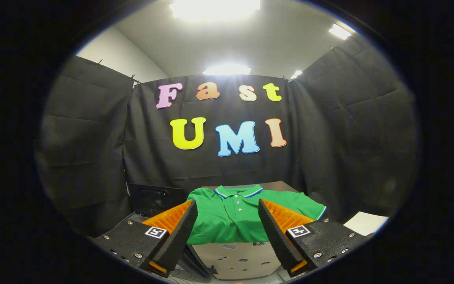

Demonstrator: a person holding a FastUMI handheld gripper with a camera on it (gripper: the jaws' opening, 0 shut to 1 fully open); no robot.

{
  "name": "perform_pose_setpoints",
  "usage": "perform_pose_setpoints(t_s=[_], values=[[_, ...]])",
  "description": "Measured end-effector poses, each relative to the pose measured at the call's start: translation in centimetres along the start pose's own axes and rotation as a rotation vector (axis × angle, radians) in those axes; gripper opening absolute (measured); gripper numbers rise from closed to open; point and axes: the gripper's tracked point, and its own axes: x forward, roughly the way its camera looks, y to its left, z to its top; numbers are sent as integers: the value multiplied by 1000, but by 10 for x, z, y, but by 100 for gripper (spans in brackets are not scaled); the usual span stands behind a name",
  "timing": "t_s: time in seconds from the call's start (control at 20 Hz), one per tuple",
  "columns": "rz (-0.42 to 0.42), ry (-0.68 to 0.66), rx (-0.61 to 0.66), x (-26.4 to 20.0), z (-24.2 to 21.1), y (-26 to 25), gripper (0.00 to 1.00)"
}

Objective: Put the clothes into the washing machine and then close the washing machine lid.

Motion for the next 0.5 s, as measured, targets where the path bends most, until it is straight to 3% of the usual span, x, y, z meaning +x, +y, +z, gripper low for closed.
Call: perform_pose_setpoints(t_s=[0.5], values=[[17,66,16,81,2,-29,95]])
